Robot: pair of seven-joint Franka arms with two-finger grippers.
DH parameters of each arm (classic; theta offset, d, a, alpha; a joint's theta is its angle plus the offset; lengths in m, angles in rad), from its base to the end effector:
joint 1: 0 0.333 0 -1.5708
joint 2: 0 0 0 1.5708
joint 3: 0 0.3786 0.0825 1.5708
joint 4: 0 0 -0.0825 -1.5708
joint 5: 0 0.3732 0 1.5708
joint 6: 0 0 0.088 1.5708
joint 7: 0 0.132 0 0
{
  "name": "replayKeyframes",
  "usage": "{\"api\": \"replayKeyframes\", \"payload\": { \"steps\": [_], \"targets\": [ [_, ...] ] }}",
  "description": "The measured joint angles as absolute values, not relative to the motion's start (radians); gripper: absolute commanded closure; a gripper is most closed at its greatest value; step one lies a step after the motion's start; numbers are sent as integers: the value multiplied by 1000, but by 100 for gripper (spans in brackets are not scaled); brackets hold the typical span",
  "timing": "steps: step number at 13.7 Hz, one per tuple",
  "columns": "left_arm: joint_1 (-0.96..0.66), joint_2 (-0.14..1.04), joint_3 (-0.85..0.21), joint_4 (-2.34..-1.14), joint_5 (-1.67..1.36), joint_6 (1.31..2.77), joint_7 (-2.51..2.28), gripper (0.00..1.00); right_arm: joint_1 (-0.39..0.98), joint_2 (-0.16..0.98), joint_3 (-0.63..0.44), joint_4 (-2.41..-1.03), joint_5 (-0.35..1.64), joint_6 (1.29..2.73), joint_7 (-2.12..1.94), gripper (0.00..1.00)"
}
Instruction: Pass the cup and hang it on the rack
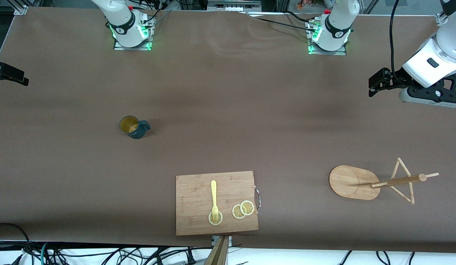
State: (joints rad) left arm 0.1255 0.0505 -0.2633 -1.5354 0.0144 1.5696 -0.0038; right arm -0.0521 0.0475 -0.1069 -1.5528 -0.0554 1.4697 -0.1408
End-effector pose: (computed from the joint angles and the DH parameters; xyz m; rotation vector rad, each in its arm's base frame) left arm 0.5567 -0.0709 0.6513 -3.1322 0.2100 0.0227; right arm 0.5380 -0.0925 0.6368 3.0938 -0.0316 -0.2136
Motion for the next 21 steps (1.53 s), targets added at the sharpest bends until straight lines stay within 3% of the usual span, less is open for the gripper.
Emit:
{"api": "replayKeyframes", "payload": {
  "steps": [21],
  "targets": [
    [127,57,-261,-1536,15,1590,-4,0,-56,48,-108,-1553,-47,1471,-141,0]
  ]
}}
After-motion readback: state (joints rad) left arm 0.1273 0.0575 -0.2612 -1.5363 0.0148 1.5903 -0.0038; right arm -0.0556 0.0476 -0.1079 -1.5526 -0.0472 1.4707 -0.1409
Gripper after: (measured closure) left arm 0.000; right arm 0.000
